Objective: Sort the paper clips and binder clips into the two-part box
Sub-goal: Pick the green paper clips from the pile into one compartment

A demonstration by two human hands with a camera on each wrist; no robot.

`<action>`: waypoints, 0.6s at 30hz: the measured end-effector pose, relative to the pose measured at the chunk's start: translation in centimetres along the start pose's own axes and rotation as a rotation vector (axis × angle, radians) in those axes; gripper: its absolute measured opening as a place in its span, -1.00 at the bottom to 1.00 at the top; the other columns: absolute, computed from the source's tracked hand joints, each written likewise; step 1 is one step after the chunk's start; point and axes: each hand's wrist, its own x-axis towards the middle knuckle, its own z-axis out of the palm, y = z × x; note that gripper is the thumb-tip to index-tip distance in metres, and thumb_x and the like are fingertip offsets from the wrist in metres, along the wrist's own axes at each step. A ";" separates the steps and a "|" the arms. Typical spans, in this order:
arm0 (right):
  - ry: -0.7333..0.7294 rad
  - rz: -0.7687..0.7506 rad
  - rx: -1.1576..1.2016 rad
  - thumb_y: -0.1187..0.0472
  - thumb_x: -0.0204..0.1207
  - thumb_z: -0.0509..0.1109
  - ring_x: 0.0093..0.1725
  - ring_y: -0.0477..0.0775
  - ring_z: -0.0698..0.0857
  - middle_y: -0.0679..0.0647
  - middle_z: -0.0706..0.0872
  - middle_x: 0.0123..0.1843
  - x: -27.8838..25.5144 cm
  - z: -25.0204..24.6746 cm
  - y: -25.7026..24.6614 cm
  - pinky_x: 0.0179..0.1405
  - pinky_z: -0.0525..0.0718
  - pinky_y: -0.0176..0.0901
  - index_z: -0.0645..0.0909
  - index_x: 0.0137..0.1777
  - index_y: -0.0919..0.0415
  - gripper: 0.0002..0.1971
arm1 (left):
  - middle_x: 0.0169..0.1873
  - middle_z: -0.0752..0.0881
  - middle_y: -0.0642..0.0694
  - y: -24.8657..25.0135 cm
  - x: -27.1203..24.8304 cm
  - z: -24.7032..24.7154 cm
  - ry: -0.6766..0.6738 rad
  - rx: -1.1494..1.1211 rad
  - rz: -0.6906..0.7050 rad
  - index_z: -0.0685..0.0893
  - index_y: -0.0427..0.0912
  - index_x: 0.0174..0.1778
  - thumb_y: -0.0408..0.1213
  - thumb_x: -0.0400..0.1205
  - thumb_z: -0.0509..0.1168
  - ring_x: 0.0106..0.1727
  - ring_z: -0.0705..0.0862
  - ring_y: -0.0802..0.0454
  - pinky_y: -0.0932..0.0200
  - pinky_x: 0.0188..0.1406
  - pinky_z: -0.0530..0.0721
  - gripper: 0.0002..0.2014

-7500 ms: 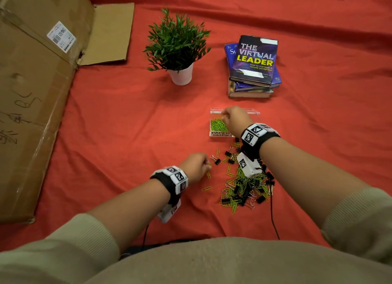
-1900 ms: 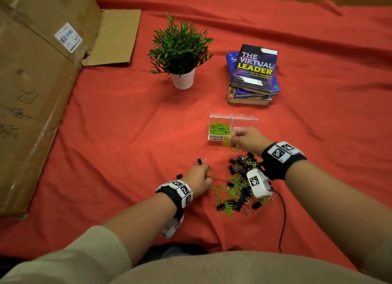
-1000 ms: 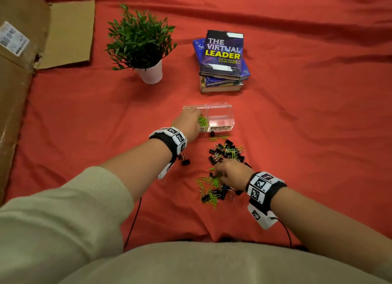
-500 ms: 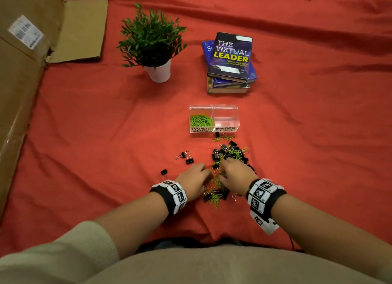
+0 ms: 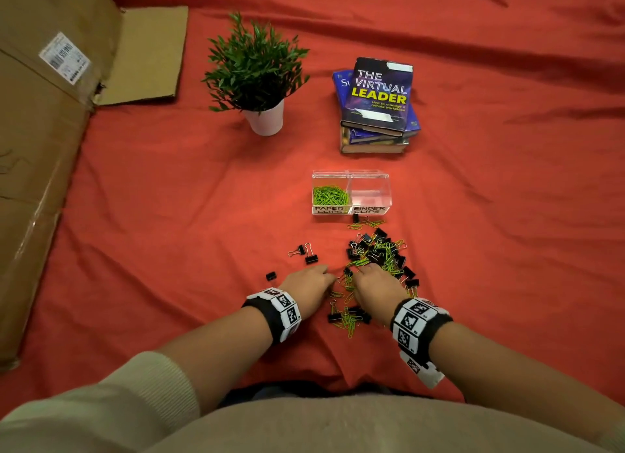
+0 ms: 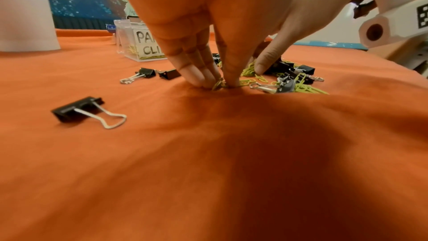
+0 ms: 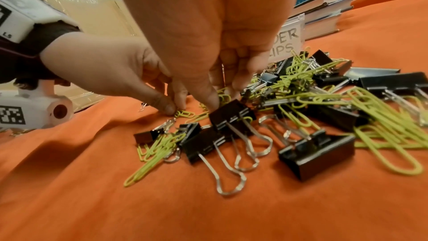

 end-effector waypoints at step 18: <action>-0.071 0.111 0.999 0.23 0.57 0.36 -0.25 0.04 0.72 0.17 0.78 -0.18 3.8 -10.3 3.8 -0.11 0.71 -0.09 0.64 -0.12 0.29 -0.88 | 0.24 0.43 -0.28 -0.1 0.5 0.8 -0.108 0.027 -0.043 0.39 -0.32 0.29 -0.51 0.64 0.07 0.30 0.51 -0.26 -0.19 0.23 0.59 -0.71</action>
